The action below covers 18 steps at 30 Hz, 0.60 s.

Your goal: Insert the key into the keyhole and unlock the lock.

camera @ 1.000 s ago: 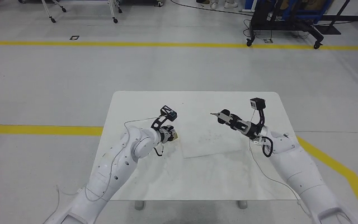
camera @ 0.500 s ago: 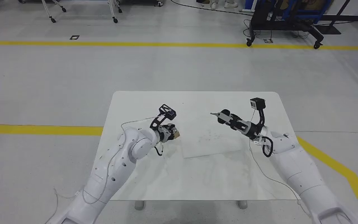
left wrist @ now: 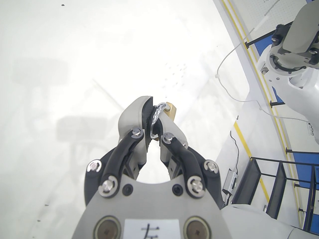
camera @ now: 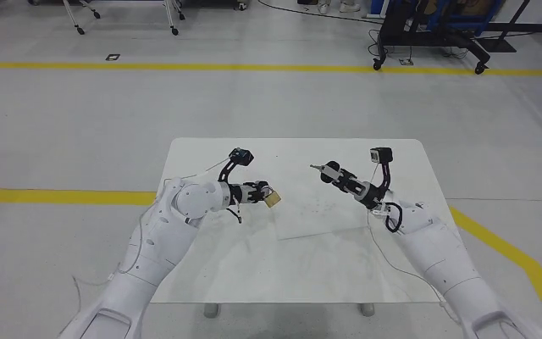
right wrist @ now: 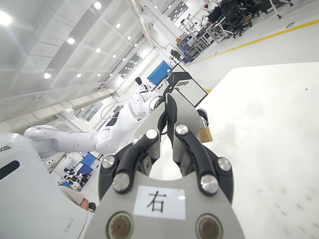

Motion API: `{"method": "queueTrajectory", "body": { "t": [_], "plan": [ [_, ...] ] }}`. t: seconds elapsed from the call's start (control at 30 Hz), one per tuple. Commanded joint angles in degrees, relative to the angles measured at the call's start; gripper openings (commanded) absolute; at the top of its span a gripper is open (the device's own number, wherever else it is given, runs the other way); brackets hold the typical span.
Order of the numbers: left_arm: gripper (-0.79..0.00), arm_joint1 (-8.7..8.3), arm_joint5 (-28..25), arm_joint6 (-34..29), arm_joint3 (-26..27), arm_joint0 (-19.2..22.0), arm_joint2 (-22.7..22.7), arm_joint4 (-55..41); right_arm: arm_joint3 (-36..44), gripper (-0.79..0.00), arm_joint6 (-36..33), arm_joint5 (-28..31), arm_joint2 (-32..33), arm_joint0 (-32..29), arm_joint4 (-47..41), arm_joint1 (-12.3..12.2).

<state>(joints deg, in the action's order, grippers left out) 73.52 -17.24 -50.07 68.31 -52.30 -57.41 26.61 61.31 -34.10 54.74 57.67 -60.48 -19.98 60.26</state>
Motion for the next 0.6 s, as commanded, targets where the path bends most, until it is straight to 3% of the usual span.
{"method": "queueTrajectory", "body": {
  "t": [0.0,0.1,0.2,0.33,0.47,0.57],
  "plan": [
    [-0.785,0.0,0.0,0.0,0.0,0.0,0.0,0.0,0.0,-0.785,0.0,0.0,0.0,0.0,0.0,0.0],
    [-0.785,0.06,-0.2,0.5,0.0,-0.4,-0.1,-1.3,0.3,-0.785,0.4,-0.7,0.0,-0.1,0.2,0.1],
    [-0.785,0.67,-3.0,-4.0,-3.1,-0.2,-1.5,-17.6,1.3,-0.785,2.4,-5.4,-1.6,0.5,-0.8,1.0],
    [-0.785,2.16,-6.4,-11.1,-12.9,4.6,-0.6,-32.9,0.1,-0.785,2.9,-4.6,-4.8,2.3,-4.5,2.8],
    [-0.785,4.87,-6.1,-17.0,-23.8,8.4,1.3,-50.4,-2.9,-0.785,4.8,-1.3,-7.3,4.3,-6.0,4.8],
    [-0.785,6.57,-5.8,-21.0,-29.8,11.0,3.0,-56.1,-4.8,-0.785,4.5,1.4,-8.6,5.3,-8.0,5.9]
  ]
}}
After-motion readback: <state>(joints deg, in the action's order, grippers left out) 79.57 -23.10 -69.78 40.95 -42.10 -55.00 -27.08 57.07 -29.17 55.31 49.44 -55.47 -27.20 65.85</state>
